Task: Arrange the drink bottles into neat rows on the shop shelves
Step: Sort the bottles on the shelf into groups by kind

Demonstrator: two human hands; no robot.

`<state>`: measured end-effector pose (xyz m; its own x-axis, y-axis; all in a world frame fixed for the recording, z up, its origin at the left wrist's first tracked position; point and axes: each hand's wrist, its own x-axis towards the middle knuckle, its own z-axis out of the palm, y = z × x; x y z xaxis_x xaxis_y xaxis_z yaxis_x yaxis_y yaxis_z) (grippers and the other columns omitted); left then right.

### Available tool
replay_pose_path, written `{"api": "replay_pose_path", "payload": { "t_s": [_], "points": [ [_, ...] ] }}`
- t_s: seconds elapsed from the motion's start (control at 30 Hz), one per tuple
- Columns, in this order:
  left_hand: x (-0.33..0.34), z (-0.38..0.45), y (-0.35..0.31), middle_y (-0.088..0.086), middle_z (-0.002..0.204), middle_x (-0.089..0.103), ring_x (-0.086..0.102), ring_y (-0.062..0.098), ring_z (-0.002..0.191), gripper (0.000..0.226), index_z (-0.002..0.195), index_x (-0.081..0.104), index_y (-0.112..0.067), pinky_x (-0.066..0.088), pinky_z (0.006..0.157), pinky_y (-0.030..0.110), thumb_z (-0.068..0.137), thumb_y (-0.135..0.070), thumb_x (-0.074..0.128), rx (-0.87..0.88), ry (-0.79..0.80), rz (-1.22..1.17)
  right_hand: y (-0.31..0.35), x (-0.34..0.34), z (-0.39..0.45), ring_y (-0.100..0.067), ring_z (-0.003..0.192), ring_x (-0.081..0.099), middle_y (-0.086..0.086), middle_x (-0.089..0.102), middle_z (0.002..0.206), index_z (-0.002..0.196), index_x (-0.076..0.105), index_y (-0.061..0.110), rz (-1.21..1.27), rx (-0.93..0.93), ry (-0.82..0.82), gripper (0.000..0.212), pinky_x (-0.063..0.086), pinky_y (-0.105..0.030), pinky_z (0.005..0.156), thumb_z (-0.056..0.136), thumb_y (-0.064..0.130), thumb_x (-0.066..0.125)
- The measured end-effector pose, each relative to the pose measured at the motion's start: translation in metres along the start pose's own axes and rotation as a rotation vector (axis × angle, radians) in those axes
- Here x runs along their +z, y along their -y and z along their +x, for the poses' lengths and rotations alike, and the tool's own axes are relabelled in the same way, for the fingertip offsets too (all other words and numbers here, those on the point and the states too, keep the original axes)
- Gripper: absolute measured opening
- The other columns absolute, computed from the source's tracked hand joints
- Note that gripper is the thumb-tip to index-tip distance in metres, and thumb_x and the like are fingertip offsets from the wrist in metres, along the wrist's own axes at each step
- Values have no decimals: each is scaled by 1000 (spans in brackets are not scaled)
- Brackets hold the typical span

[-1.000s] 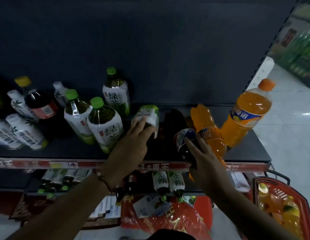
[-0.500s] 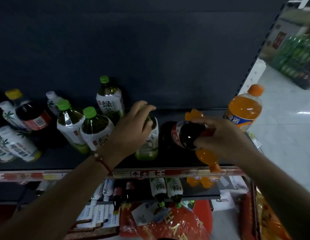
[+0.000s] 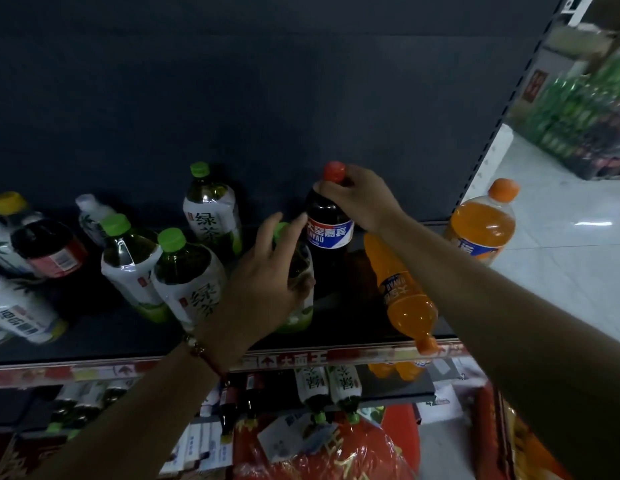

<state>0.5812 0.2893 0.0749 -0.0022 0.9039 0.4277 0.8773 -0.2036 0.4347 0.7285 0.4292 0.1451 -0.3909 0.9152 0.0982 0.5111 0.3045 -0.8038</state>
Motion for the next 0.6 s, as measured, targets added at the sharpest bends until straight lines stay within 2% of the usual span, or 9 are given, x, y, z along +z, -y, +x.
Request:
{"api": "replay_pose_path", "payload": {
  "t_s": [0.1, 0.17, 0.23, 0.3, 0.4, 0.47, 0.53, 0.6],
  "points": [
    [-7, 13, -10, -5, 157, 14, 36, 18, 137, 95, 155, 1, -37, 44, 103, 37, 87, -45, 67, -94, 52, -14, -15, 6, -7, -8, 85, 70, 6, 72, 93, 101, 66, 27, 153, -40, -32, 29, 59, -40, 82, 86, 51, 62],
    [-10, 29, -21, -2, 160, 11, 29, 21, 143, 99, 155, -2, -36, 37, 109, 40, 86, -48, 67, -58, 28, 69, -22, 6, -13, -5, 96, 67, 7, 70, 106, 117, 62, 30, 159, -77, 22, 36, 56, -38, 88, 89, 51, 59],
    [-10, 48, -31, 6, 162, 11, 25, 26, 146, 100, 156, -3, -34, 34, 113, 46, 85, -51, 66, 5, 11, 157, -30, 2, -26, -4, 112, 61, 11, 64, 123, 135, 49, 33, 153, -99, 54, 50, 51, -35, 96, 89, 52, 58],
    [-3, 65, -38, 13, 160, 18, 31, 34, 142, 104, 156, -4, -31, 34, 112, 54, 83, -55, 66, 49, 10, 261, -48, -2, -49, -4, 121, 53, 11, 55, 135, 140, 43, 30, 34, -100, 9, 58, 47, -35, 101, 88, 50, 60],
    [13, 77, -44, 16, 155, 27, 44, 38, 132, 113, 156, -8, -29, 37, 108, 55, 79, -56, 70, 61, 41, 374, -84, -7, -98, -23, 132, 43, 1, 30, 155, 148, 28, 28, -368, 41, -32, 68, 44, -42, 103, 90, 45, 59],
    [20, 77, -48, 19, 154, 25, 45, 39, 131, 113, 156, -8, -24, 40, 106, 53, 79, -51, 72, 24, 60, 398, -107, -4, -130, -33, 142, 28, -4, 15, 161, 151, 18, 27, -541, 126, 37, 75, 37, -48, 109, 91, 43, 58],
    [25, 73, -49, 22, 153, 25, 46, 38, 130, 111, 157, -5, -19, 43, 101, 50, 81, -48, 71, 2, 27, 482, -125, 6, -154, -38, 148, 0, -5, -8, 163, 155, 1, 27, -657, 148, 145, 88, 24, -52, 116, 91, 42, 59],
    [30, 69, -48, 24, 151, 28, 52, 37, 123, 110, 157, -1, -15, 45, 93, 47, 80, -43, 73, 3, -16, 586, -142, 16, -167, -37, 146, -19, -1, -28, 159, 154, -13, 31, -705, 137, 152, 94, 25, -53, 116, 92, 30, 59]
  ]
}}
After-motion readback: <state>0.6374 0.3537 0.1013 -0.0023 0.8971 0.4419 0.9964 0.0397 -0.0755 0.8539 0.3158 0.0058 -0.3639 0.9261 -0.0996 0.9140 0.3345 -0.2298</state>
